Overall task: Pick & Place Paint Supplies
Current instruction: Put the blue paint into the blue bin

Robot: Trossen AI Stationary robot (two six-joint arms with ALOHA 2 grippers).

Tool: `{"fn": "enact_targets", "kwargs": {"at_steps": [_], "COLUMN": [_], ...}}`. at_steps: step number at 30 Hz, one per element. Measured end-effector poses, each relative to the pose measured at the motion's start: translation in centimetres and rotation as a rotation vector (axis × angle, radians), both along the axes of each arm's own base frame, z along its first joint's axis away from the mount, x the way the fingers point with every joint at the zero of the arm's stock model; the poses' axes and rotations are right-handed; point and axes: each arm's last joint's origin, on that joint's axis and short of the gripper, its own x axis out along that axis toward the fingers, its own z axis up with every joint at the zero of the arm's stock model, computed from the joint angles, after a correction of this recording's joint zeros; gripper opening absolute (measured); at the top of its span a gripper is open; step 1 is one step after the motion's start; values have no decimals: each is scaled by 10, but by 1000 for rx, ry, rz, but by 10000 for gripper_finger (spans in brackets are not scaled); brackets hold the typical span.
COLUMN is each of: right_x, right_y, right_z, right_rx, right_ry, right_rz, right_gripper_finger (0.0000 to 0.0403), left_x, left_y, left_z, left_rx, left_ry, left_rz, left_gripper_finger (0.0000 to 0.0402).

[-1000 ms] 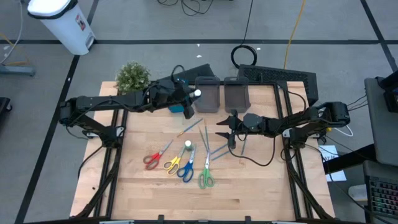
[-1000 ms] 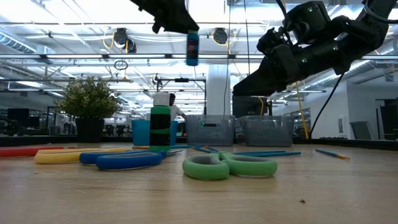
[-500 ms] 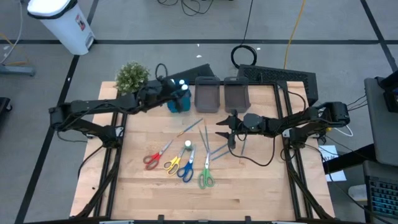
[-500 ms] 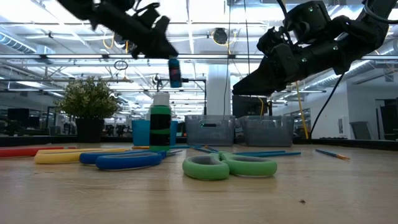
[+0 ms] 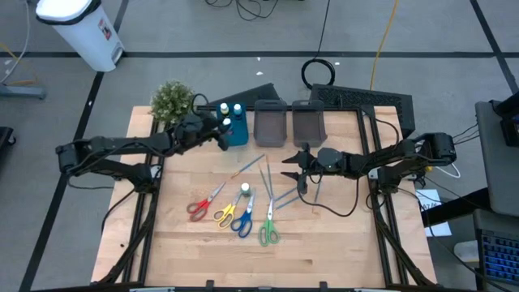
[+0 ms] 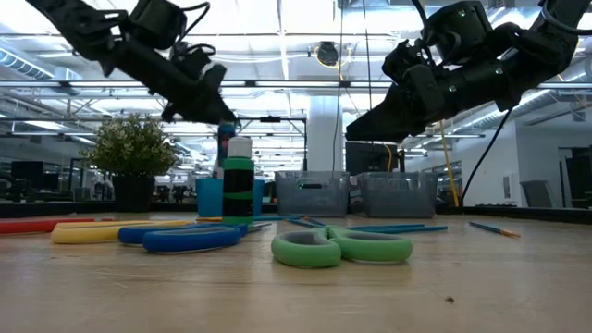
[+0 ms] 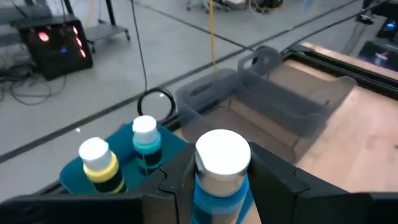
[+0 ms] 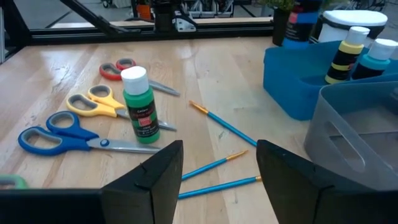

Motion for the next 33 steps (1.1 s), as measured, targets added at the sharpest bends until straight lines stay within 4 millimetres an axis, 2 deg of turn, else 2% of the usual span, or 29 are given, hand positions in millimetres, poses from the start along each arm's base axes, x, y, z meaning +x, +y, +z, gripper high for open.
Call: {"fn": "enact_targets", "kwargs": {"at_steps": [5, 13, 18, 26, 33], "right_x": [0, 0, 0, 0, 1], "right_y": [0, 0, 0, 0, 0], "right_z": [0, 1, 1, 1, 2], "right_rx": [0, -1, -1, -5, -5], "right_ry": [1, -6, -7, -13, -20], "right_rz": [0, 0, 1, 1, 1], "right_gripper_finger": [196, 196, 196, 196, 196], "left_x": [-8, -17, -21, -22, -18], "left_y": [-1, -5, -7, -8, -6], "left_z": [-16, -34, -41, -45, -55], "left_rx": [-7, 25, 35, 32, 17], "left_ry": [46, 48, 35, 40, 76], "left_rz": [54, 97, 92, 64, 60], "left_gripper_finger": [125, 133, 126, 137, 127]}}
